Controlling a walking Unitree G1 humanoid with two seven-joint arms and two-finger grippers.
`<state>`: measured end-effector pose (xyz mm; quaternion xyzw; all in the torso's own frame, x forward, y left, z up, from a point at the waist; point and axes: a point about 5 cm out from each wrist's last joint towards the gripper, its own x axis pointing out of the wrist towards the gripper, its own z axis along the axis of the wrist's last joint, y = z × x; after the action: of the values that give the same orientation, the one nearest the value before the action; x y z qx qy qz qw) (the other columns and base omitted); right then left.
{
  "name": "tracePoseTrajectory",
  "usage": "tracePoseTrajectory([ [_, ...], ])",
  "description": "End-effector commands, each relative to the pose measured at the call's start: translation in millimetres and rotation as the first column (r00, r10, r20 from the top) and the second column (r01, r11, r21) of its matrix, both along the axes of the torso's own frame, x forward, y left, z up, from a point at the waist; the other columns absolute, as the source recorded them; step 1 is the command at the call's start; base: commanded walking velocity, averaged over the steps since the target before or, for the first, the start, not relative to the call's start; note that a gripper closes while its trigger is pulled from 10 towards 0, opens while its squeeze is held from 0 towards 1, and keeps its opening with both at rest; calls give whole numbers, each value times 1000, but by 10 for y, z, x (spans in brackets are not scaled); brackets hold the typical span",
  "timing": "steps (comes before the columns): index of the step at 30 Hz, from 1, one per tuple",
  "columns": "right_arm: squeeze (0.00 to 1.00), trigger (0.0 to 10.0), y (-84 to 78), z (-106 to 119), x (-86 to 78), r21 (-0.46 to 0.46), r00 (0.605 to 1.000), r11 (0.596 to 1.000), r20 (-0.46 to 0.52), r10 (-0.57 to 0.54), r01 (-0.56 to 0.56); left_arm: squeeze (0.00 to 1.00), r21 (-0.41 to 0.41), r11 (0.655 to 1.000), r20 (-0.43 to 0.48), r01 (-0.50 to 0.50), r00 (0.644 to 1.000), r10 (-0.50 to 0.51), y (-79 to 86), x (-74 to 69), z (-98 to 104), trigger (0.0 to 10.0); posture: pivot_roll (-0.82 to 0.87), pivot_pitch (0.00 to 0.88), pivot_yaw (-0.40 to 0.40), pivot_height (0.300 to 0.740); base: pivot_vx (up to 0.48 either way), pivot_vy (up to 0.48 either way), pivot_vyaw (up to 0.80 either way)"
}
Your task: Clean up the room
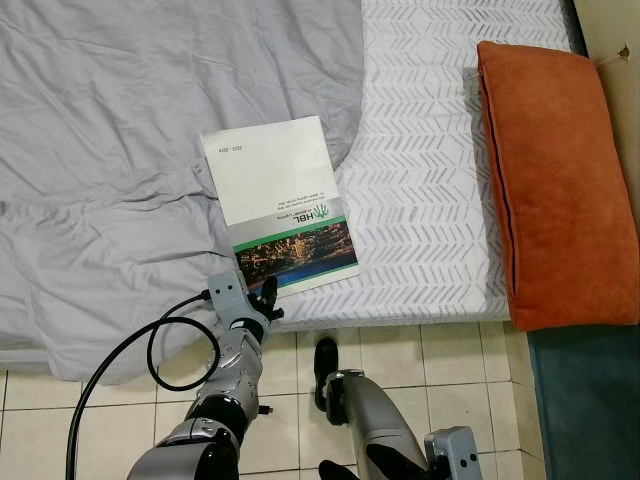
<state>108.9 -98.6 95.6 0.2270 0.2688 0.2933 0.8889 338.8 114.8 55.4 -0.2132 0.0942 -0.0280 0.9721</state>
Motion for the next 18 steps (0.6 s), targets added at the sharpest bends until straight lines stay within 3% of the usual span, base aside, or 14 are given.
tracePoseTrajectory([
  [1, 0, 10000, -23, -63, -63, -19, 999, 1000, -51, -7, 6, 0, -24, 999, -59, 23, 998, -25, -83, -107, -152, 0, -450, 690, -148, 740, 0, 0, 0],
  [7, 0, 10000, -30, -81, -56, -22, 999, 1000, -52, -8, 7, 0, -81, 996, -50, 42, 998, -46, -101, -112, -157, 0, -442, 693, -145, 740, 0, 0, 0],
  [10, 0, 10000, -57, -68, -13, -38, 999, 999, -29, -24, 23, 0, -54, 993, -10, 103, 995, -103, -154, -129, -139, 0, -417, 677, -127, 740, 0, 0, 0],
  [11, 0, 10000, -74, -58, 12, -48, 999, 998, -14, -35, 34, 0, -38, 991, 8, 130, 991, -130, -179, -138, -130, 0, -417, 677, -127, 740, 0, 0, 0],
  [12, 0, 10000, -160, -96, 136, -96, 996, 991, 29, -86, 89, 0, 49, 977, 45, 210, 976, -212, -213, -198, -146, 0, -373, 630, -90, 740, 0, 0, 0],
  [13, 0, 10000, -160, -96, 136, -96, 996, 991, 29, -86, 89, 0, 49, 977, 45, 210, 976, -212, -213, -198, -146, 0, -373, 630, -90, 740, 0, 0, 0],
  [14, 0, 10000, -306, -147, 310, -158, 980, 969, 94, -177, 190, 0, 142, 949, 81, 282, 952, -295, -193, -281, -167, 0, -305, 540, -37, 740, 0, 0, 0],
  [18, 0, 10000, -464, -233, 495, -228, 953, 930, 168, -254, 288, 0, 210, 918, 106, 335, 926, -362, -127, -358, -173, 0, -236, 435, 9, 740, 0, 0, 0],
])
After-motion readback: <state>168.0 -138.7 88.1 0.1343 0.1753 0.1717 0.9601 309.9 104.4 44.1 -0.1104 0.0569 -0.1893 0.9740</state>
